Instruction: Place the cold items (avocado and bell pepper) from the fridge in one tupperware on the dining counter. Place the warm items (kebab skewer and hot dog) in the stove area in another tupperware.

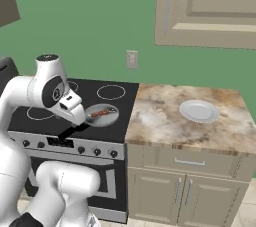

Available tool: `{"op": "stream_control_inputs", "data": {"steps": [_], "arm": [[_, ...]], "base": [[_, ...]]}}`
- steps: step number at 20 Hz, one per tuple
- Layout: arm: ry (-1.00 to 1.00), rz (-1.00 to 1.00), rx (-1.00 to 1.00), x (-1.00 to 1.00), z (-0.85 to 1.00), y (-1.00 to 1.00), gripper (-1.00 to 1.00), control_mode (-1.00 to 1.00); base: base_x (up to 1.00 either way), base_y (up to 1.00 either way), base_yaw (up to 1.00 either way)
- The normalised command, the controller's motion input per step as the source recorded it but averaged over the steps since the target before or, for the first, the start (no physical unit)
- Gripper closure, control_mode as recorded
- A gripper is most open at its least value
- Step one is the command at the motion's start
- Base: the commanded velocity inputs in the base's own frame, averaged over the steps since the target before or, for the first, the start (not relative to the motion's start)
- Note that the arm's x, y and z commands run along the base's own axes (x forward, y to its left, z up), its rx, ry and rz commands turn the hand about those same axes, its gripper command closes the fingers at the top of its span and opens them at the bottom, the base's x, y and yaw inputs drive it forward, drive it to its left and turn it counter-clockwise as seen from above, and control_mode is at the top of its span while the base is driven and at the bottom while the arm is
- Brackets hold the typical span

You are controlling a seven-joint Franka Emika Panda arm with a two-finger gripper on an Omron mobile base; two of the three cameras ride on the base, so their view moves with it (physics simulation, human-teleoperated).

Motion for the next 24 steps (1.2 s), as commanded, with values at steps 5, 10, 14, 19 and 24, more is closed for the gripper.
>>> {"op": "stream_control_inputs", "data": {"steps": [5,10,14,19,24], "arm": [[-0.01,-0.01,0.0,0.39,0.0,0.08,-1.0,-1.0],[0.03,-0.03,0.0,0.99,-0.08,0.0,-1.0,-1.0],[0.12,-0.18,-0.01,1.0,-0.29,0.0,-1.0,-1.0],[0.05,-0.27,-0.06,1.0,-0.53,0.0,-1.0,-1.0],[0.0,-0.35,-0.03,0.95,-0.67,0.0,-1.0,-1.0]], "base": [[0.0,0.0,0.0],[0.0,0.0,0.0],[0.0,0.0,0.0],[0.0,0.0,0.0],[0.0,0.0,0.0]]}}
